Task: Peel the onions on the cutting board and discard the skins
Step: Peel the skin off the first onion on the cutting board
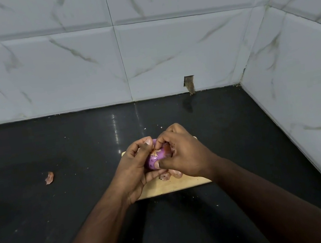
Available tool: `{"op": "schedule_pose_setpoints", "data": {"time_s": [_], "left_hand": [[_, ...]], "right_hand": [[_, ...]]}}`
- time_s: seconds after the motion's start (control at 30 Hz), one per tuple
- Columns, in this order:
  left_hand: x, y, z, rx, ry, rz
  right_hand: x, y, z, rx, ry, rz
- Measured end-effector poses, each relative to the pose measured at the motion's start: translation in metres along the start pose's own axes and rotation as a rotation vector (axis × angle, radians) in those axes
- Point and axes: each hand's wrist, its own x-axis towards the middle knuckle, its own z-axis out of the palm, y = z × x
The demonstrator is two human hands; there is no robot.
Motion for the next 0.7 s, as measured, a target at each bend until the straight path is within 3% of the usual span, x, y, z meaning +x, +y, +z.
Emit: {"op": "schedule_pose_setpoints", "data": {"time_s": [0.47,0.7], "left_hand": [[0.000,-0.010,0.001,0.045,0.028,-0.001],[0.002,-0.008,0.002,0.057,0.054,0.001]], "right_hand": [[0.001,0.010,0.003,-0.081,-0.087,-0.051],[-0.004,0.003,0.006,-0.012,0.057,-0.087]]}}
